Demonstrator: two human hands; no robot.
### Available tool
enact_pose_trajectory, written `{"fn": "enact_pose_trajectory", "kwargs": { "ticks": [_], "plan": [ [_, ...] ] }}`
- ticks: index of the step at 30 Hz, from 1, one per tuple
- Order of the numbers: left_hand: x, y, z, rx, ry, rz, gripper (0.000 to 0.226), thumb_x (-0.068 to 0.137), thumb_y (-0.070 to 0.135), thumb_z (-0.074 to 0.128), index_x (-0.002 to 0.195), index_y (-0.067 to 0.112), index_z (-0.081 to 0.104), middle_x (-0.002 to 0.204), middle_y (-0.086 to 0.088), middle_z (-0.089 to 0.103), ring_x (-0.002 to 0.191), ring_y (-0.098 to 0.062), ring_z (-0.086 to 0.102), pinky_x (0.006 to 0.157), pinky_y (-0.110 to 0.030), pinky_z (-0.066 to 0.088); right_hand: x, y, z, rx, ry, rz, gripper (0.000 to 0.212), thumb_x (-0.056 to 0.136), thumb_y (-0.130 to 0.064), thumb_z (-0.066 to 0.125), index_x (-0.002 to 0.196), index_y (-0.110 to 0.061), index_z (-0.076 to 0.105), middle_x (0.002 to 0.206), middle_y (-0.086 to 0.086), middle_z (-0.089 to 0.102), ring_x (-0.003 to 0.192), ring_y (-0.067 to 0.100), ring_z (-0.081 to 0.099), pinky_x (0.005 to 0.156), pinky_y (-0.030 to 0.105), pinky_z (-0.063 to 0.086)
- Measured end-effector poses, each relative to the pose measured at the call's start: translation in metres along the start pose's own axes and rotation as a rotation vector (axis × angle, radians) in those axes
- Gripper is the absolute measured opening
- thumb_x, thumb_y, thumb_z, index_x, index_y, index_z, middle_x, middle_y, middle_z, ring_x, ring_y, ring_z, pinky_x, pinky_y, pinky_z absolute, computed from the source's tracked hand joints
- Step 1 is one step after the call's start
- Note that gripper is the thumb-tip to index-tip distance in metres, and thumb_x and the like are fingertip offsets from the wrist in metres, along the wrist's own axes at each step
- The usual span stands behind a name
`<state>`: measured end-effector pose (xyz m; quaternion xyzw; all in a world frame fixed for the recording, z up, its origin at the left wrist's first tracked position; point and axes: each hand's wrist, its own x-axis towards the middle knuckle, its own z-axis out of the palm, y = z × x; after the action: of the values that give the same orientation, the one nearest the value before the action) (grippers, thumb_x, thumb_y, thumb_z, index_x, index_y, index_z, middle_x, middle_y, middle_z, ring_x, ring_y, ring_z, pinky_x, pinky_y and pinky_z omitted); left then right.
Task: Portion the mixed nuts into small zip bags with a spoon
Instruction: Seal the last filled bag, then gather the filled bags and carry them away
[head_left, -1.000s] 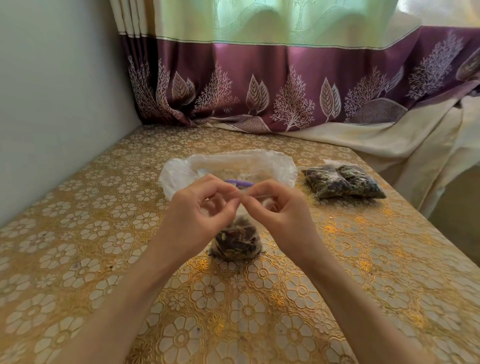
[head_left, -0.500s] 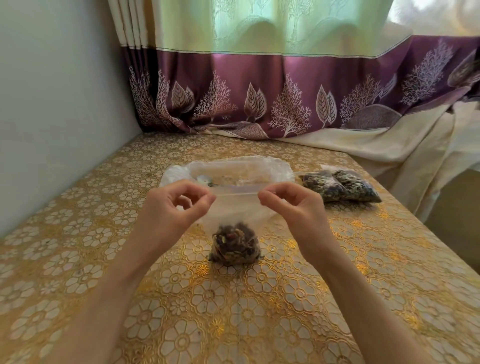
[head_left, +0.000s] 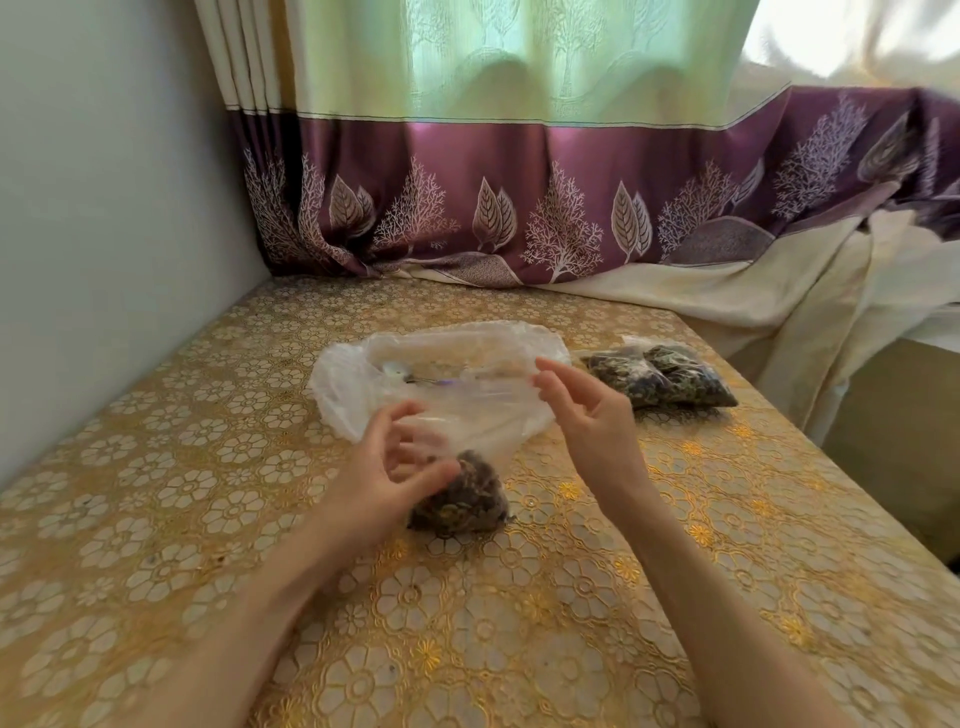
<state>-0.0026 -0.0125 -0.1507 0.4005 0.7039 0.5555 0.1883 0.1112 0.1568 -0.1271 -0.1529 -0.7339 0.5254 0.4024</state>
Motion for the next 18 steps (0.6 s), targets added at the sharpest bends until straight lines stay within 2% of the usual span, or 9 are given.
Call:
{"fn": "enact_pose_trajectory", "kwargs": {
  "ticks": [2,4,7,9,12,15,18],
  "plan": [
    [0.000,-0.005,0.006,0.083,-0.020,0.005,0.062,0.061,0.064,0.065,0.114,0.058,0.033,0.119,0.006,0.057,0.100,-0.003,0.060,0.076,-0.016,0.052,0.013,0.015,-0.012,-0.282,0.157,-0.015,0.032,0.095,-0.020,0.055,0.124,-0.009,0.059,0.113,0.003,0.066,0.098,0.006,0.060,0.084,0.014,0.049],
    [0.002,-0.008,0.009,0.113,0.018,0.020,0.062,0.063,0.065,0.060,0.118,0.058,0.031,0.114,0.012,0.058,0.101,-0.001,0.057,0.080,-0.018,0.051,0.029,0.031,-0.028,-0.625,0.242,-0.033,0.034,0.096,-0.023,0.053,0.127,-0.009,0.057,0.122,0.009,0.062,0.112,0.020,0.052,0.098,0.031,0.042],
    [0.005,-0.012,0.008,0.105,0.078,-0.001,0.070,0.064,0.068,0.056,0.128,0.045,0.036,0.105,0.021,0.059,0.104,-0.003,0.056,0.088,-0.031,0.050,0.054,0.053,-0.050,-1.004,0.123,-0.017,0.046,0.096,-0.032,0.049,0.138,-0.014,0.046,0.141,0.013,0.044,0.132,0.029,0.034,0.107,0.042,0.029],
    [0.005,-0.013,0.008,0.094,0.088,-0.018,0.073,0.064,0.070,0.055,0.129,0.042,0.038,0.111,0.013,0.061,0.107,-0.009,0.056,0.092,-0.036,0.049,0.069,0.063,-0.059,-1.176,-0.022,0.052,0.055,0.096,-0.040,0.046,0.145,-0.019,0.034,0.152,0.012,0.029,0.141,0.029,0.022,0.114,0.045,0.022],
    [0.006,-0.016,0.008,0.090,0.105,-0.037,0.076,0.064,0.071,0.055,0.132,0.039,0.039,0.122,0.002,0.060,0.111,-0.015,0.055,0.096,-0.042,0.047,0.077,0.071,-0.061,-1.278,-0.092,0.131,0.057,0.095,-0.042,0.047,0.145,-0.020,0.031,0.154,0.010,0.025,0.140,0.031,0.023,0.113,0.048,0.022],
    [0.006,-0.016,0.009,0.100,0.116,-0.053,0.077,0.063,0.071,0.055,0.132,0.039,0.040,0.123,0.000,0.060,0.110,-0.015,0.056,0.096,-0.042,0.047,0.068,0.071,-0.057,-1.261,0.007,0.087,0.050,0.090,-0.030,0.053,0.137,-0.019,0.039,0.146,0.012,0.034,0.130,0.033,0.032,0.105,0.048,0.029],
    [0.005,-0.013,0.009,0.116,0.127,-0.071,0.076,0.063,0.072,0.054,0.130,0.039,0.043,0.120,0.002,0.060,0.108,-0.014,0.056,0.094,-0.039,0.048,0.052,0.065,-0.060,-1.187,0.070,0.041,0.042,0.084,-0.030,0.056,0.123,-0.019,0.048,0.128,0.010,0.044,0.116,0.029,0.039,0.094,0.043,0.032]
  ]
}}
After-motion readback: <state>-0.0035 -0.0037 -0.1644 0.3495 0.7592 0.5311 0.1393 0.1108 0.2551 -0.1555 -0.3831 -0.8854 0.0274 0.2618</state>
